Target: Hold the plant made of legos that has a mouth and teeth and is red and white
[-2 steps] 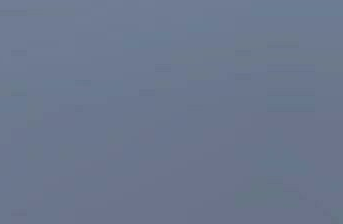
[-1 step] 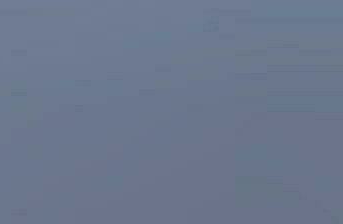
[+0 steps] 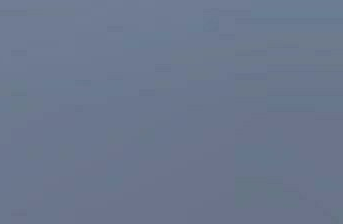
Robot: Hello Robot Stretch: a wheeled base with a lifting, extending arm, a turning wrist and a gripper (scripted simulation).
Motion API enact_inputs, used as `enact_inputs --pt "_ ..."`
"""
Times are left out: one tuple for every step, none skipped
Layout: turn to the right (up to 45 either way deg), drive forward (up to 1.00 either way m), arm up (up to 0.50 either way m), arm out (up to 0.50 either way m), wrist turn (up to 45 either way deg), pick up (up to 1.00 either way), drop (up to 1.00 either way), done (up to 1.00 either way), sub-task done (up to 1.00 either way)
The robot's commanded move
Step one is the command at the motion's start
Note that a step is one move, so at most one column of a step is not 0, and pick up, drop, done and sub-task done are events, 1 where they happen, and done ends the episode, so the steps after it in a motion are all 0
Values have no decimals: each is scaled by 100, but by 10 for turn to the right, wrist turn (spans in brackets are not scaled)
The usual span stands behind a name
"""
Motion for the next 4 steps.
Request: enact_inputs --pt "0 0 0 0 450 0 0 0 0" --pt "0 0 0 0 30 0 0 0 0" --pt "0 0 -30 0 0 0 0 0 0" --pt "0 0 0 0 0 100 0 0 0"
